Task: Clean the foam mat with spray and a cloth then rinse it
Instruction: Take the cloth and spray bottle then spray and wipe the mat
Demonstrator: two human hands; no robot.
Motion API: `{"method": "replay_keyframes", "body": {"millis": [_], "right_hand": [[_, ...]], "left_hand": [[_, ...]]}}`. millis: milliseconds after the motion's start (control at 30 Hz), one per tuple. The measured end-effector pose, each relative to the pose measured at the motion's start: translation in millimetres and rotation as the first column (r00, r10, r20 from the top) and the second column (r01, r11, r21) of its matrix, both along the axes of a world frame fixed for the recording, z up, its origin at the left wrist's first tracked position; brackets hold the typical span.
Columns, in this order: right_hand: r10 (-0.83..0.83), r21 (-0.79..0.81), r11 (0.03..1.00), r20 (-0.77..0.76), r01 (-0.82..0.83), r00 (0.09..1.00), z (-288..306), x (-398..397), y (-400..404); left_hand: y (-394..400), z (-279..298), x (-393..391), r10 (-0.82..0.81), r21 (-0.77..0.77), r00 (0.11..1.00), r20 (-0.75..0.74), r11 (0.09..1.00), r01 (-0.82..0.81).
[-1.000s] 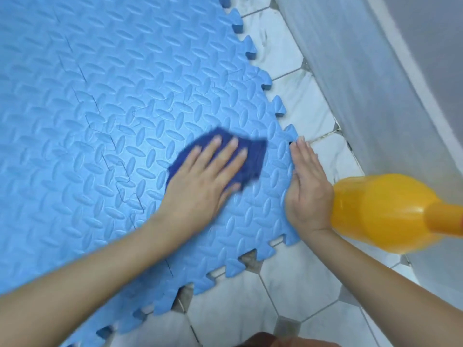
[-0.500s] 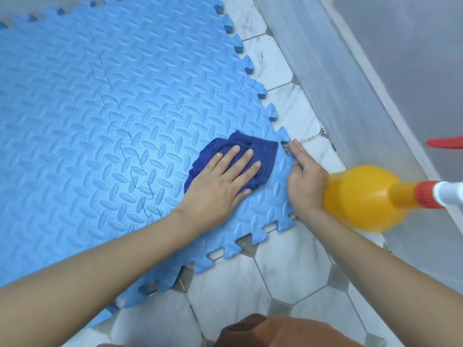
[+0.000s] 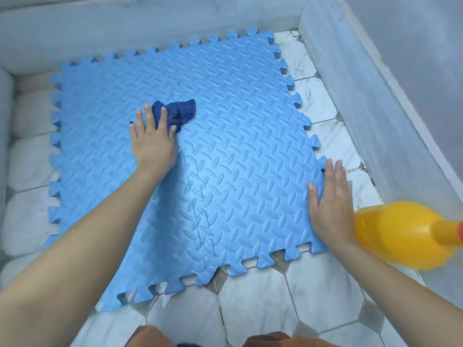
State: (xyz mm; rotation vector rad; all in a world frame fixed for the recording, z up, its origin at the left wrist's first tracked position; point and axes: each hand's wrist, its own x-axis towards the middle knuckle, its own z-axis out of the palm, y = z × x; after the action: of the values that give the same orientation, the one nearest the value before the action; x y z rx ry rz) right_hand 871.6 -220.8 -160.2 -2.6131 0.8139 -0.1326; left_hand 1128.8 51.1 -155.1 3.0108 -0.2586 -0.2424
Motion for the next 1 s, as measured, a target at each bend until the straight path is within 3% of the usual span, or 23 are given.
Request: {"method": "replay_keyframes", "body": {"millis": [67,200,300,400,500,567,633,833,1000], "right_hand": [[0.04,-0.082,0.996,-0.046,-0.044,0.998,-1,4,0],[0.2,-0.138,0.967,-0.109,-0.214,0.974,1,34,13],[0.408,-0.138,0.894,-0.142,-0.426,0.902,-2,90,41],[0.467,-0.147,0.855,-0.196,-0.497,0.862,-4,140,59],[0.447,-0.15,0.867,-0.19,-0.476,0.874,-9,151,58],[0.435,-0.166,0.871,-0.18,-0.463,0.882,-9,148,57],[0.427,-0.179,0.871,-0.183,-0.457,0.886,-10,149,59],[0.412,-0.19,0.874,-0.198,-0.447,0.889,-7,149,58],[0.419,-0.115,0.87,-0.341,-0.48,0.842,5,150,62]], "left_hand": [[33,1,6,0.055,0.011,0.998,0.028,0.998,-0.055],[22,-4,-66,-0.251,-0.052,0.965,0.078,0.965,0.255],[8,-6,-123,-0.416,-0.017,0.907,0.063,0.908,0.418],[17,-8,-107,-0.333,0.001,0.942,0.043,0.943,0.334],[37,-9,-47,-0.059,-0.049,0.997,0.05,0.997,0.062],[54,-6,-4,0.159,-0.075,0.986,0.052,0.985,-0.155],[63,-3,20,0.233,-0.107,0.971,0.054,0.968,-0.226],[56,-9,-26,-0.06,-0.131,0.994,0.092,0.989,0.072],[61,4,-20,-0.123,-0.085,0.984,-0.128,0.99,0.112]]}}
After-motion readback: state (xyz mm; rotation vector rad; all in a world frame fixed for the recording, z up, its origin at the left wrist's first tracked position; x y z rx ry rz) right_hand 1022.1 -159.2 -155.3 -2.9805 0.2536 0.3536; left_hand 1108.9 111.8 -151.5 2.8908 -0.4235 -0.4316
